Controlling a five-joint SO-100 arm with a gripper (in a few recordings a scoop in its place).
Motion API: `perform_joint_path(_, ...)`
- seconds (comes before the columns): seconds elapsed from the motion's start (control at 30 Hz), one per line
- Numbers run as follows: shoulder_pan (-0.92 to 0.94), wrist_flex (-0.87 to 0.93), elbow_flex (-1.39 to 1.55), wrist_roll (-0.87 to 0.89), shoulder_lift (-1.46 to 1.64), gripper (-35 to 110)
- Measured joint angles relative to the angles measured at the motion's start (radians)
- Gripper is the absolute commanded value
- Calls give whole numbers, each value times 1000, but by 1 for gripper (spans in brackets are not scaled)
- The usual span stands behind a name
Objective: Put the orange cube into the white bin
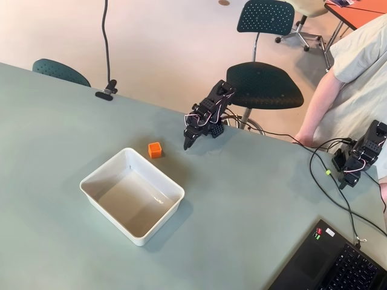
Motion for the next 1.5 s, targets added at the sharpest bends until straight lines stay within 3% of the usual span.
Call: perform_joint_path(1.5,11,0,0,-3,2,14)
